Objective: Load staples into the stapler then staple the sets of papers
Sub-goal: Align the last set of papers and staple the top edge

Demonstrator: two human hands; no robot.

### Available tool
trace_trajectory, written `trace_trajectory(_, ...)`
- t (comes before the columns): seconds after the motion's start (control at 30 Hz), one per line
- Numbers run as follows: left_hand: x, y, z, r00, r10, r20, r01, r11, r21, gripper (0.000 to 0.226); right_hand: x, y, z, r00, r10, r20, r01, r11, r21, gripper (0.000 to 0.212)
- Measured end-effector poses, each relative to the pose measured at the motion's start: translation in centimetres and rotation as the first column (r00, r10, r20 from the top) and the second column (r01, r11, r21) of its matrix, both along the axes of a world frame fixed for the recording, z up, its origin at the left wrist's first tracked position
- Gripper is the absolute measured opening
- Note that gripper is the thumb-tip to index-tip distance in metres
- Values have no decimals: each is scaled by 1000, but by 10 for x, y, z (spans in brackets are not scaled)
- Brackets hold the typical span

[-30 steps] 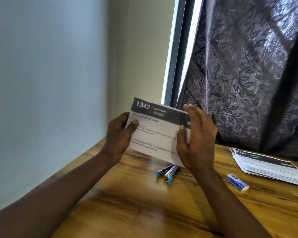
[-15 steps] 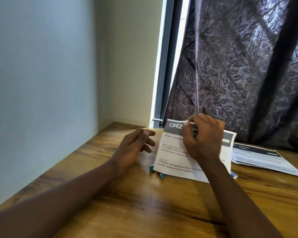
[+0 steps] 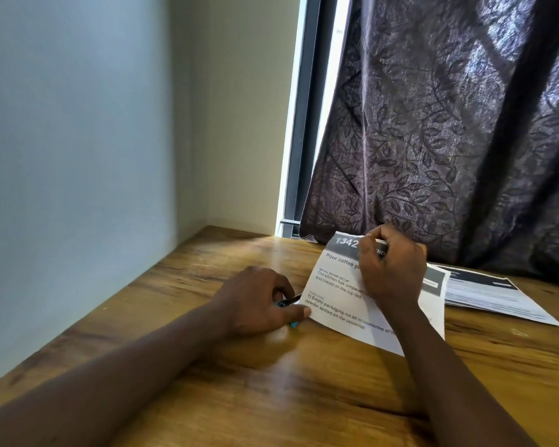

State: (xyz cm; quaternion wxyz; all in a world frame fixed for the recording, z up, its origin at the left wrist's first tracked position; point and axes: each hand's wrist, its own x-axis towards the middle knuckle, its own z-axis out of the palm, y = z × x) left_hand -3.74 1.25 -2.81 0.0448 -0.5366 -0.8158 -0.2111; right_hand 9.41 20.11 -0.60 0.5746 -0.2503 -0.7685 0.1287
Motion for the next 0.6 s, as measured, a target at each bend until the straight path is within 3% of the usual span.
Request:
trace_trajectory(0.17, -23, -19, 22, 989, -148, -22, 139, 964, -227, 49, -9, -9, -4, 987, 110, 116, -116, 992, 50, 24)
trace_trajectory(0.33, -62, -46, 32, 997, -64, 34, 71, 951, -301, 44, -18, -23, -11, 917, 137, 375, -177, 981, 74, 23)
trace_trajectory(0.47, -85, -57, 29, 997, -6, 75, 24, 969, -245, 33, -24, -21, -19, 888, 196, 416, -225, 974, 22, 22)
trace_trajectory(0.6, -91, -59, 19, 983, 55, 175, -53, 998, -16, 18, -26, -27, -24, 878, 276, 391, -295, 955, -11, 20)
